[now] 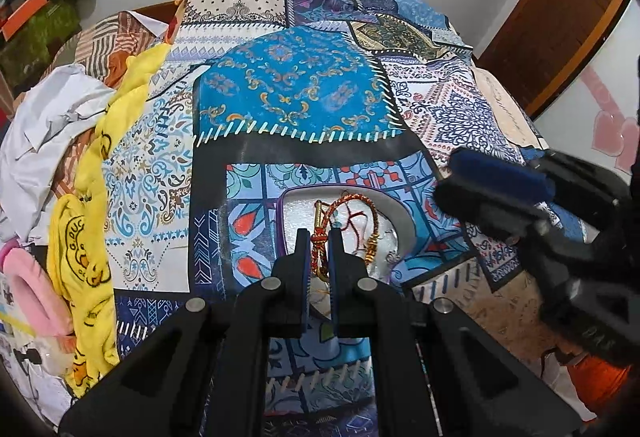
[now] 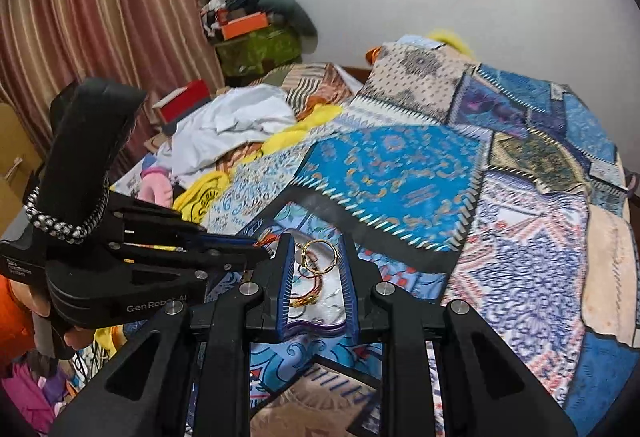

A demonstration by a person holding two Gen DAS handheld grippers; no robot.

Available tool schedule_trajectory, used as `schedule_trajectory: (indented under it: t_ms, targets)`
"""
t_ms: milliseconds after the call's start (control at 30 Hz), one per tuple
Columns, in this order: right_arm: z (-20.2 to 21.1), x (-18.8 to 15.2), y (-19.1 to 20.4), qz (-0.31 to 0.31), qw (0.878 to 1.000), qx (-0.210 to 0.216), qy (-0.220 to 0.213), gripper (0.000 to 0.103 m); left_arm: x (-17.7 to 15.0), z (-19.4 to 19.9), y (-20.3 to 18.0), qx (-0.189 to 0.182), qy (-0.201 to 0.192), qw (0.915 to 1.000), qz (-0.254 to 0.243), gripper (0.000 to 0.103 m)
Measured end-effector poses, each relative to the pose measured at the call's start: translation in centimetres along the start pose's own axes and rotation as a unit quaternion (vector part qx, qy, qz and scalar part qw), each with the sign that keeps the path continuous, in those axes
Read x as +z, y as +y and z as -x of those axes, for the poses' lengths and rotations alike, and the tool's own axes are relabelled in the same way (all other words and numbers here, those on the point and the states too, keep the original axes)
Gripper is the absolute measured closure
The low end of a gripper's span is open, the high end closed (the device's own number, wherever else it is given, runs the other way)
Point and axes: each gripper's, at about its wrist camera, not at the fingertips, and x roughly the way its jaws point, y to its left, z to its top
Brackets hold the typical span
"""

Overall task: Organize jewelry
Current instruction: 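Carry the bracelet and gold ring to the heart box, then open both grippers to drop the bracelet and ring onto the foam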

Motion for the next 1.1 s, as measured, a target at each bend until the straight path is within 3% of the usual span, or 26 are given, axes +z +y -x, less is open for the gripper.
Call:
schedule_trajectory:
  t_ms: [233,367,567,933,1100]
  targets:
    - [-3.2,-0.6,0.1,-0.002,0.999,0.014,0.033,0.083,0.0,-0.8,0.9,0.004,0.003,1.0,-0.003,0.097]
    - [-4.5,-1.1,-0.1,-0.006,0.998,0.016,0.052,0.083,-0.1,-0.9,1.3,-0.012,0.003,0.9999,0.001,0.097]
    - [-5.5,-1.5,-0.3,-0.008,0.997,0.023,0.072,0.083,-0.4,-0.1,1.2,0.017,-0.018,0.9996,-0.013,0.096]
    - [-5.4,-1.6,0.5,0.005,0.996,0.015,0.089,0.082,-1.1,2.4,1.1,0.035,-0.054,0.9978,-0.018,0.09]
    - [-3.8,-1.4,0.6,0.012,0.997,0.009,0.077,0.082,-1.2,4.5,0.7,0.04,-0.077,0.9961,-0.014,0.083]
